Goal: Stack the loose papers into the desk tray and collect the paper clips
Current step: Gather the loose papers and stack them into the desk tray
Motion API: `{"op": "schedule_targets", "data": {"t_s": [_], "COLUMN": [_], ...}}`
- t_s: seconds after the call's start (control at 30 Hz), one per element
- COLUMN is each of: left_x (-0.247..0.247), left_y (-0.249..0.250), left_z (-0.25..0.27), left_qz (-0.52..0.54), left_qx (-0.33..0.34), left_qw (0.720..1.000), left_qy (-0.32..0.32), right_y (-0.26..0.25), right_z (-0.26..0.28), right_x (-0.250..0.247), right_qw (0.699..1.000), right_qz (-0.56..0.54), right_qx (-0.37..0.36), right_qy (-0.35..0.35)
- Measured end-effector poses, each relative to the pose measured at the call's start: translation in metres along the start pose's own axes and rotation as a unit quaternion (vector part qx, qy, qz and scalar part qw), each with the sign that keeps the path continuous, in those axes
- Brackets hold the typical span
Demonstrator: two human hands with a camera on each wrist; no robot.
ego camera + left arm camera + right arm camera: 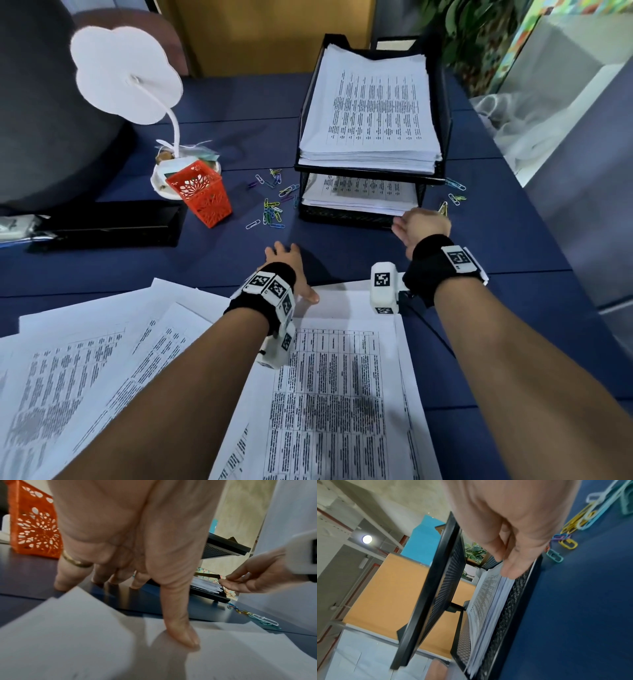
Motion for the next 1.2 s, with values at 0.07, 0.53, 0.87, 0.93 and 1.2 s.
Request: {"op": "schedule_targets", "data": {"t_s": [0.07, 0.53, 0.87, 0.93, 1.2], "left_x": [0.000, 0.003, 0.045, 0.050, 0.056], "left_y": [-0.001, -0.081, -0.188, -0.216, -0.268], "left_z": [0.005, 0.066, 0.104, 0.111, 0.127], "left_qz": [0.025, 0.149, 0.137, 0.137, 0.173], "left_qx": [0.019, 0.027, -0.070, -0.120, -0.159], "left_qw": [0.999, 0.975, 0.980, 0.975, 0.962], "left_qy": [0.007, 0.161, 0.127, 0.126, 0.140], "right_y": [0.009, 0.087, 0.144, 0.151, 0.158], "right_z": [0.011, 0.116, 0.163, 0.168, 0.194], "right_x": [-0.002, 0.030, 0.064, 0.072, 0.102], "right_qw": [0.992, 0.995, 0.971, 0.963, 0.856], "right_qz": [-0.121, 0.054, 0.210, 0.248, 0.486], "right_qx": [0.010, 0.028, 0.020, 0.001, -0.096], "right_qy": [-0.019, -0.073, -0.109, -0.106, -0.148]}}
Point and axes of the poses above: each hand's wrist, its own z-axis away from the middle knuckle, its own x-axis out of the palm, y = z × x, the point moved 10 cm from there along -z, towards the middle knuckle, and after that the axes turned 3 degrees about -z, right-handed, at the moved point
